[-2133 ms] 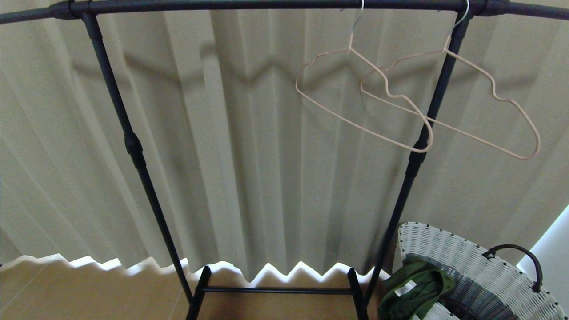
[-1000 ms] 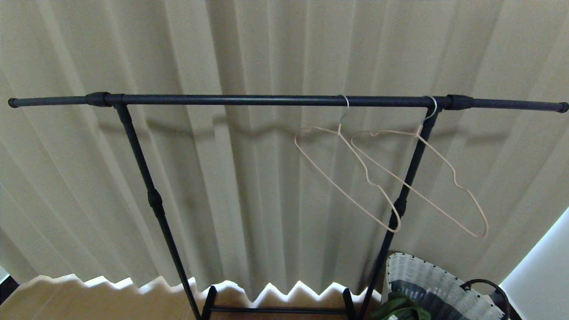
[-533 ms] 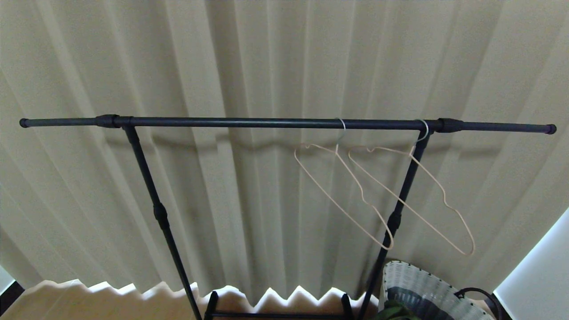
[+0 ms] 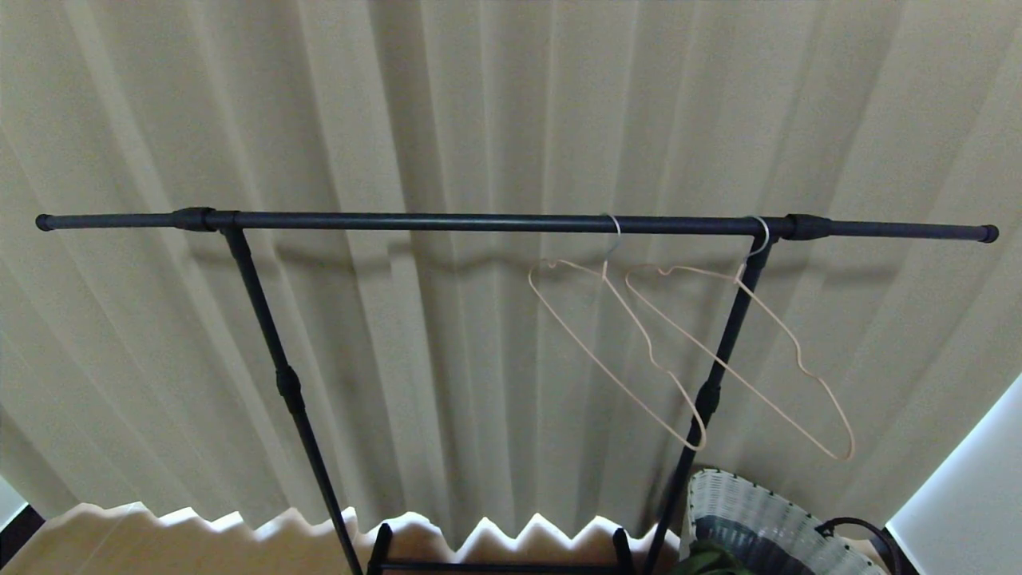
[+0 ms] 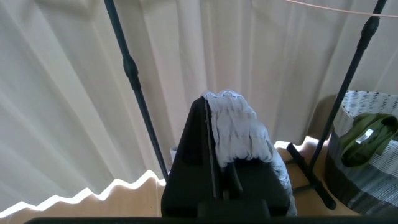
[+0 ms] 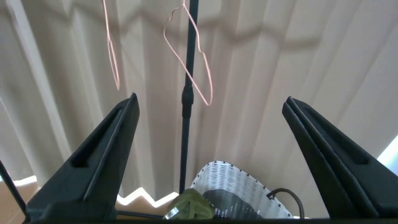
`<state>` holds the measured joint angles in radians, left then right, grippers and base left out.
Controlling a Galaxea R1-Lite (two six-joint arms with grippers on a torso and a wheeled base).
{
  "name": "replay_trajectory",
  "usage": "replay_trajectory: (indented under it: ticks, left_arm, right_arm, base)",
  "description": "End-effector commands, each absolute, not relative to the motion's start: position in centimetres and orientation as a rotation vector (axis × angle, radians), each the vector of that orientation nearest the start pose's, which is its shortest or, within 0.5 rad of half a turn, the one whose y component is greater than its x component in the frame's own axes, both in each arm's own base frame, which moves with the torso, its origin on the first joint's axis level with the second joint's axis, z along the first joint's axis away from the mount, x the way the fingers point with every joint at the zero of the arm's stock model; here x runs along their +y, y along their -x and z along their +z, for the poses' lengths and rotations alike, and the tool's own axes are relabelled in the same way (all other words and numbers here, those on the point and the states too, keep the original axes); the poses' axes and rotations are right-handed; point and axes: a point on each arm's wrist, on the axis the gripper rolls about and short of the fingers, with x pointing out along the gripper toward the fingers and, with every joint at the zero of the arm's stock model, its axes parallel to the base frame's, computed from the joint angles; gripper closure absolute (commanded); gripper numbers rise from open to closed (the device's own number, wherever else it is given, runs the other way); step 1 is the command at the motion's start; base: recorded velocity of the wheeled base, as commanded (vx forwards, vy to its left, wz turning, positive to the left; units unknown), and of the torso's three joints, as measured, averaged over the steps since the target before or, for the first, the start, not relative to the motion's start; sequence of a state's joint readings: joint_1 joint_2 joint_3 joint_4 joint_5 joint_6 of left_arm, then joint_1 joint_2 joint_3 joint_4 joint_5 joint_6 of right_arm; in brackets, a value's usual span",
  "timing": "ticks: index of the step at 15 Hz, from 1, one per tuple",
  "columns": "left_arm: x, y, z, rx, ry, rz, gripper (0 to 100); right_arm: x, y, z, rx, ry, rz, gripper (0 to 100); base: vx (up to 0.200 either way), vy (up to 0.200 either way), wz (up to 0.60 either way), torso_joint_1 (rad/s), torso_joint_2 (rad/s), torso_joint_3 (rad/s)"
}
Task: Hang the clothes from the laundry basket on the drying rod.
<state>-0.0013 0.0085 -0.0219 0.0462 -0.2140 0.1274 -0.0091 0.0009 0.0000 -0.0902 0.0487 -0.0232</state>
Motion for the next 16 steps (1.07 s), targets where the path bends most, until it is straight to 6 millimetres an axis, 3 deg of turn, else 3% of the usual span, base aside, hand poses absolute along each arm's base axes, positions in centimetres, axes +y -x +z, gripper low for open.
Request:
replay_trajectory:
  ticks: [1,3,10,15,16]
  left_arm:
    - [-0.47,2.42,7.7,0.021,-0.123,-0.217,100]
    - [-0.47,2.42,7.7,0.021,-0.123,-0.217,100]
    - [-0.47,2.43,7.71,0.018,-0.123,-0.216,100]
    - [-0.47,2.43,7.71,0.018,-0.123,-0.216,100]
    - [-0.47,2.43,7.71,0.018,-0.123,-0.216,100]
  right_arm:
    - [0.13,2.32,8.47,-0.091,0.026,0.039,0]
    - [0.13,2.32,8.47,-0.091,0.026,0.039,0]
    - [0.14,2.32,8.46,-0.09,0.03,0.04,0]
    - [0.12,2.3,8.29,-0.071,0.036,0.048,0]
    - [0.12,2.01,7.99,-0.001,0.044,0.066,0]
  base:
    - [0.0,-0.2,0.0,0.007,0.0,-0.007]
    - [0.0,-0.2,0.0,0.002,0.0,0.005]
    - [0.0,0.0,0.0,0.0,0.0,0.0]
    - [0.2,0.0,0.0,-0.001,0.01,0.002]
    - [0.0,0.0,0.0,0.0,0.0,0.0]
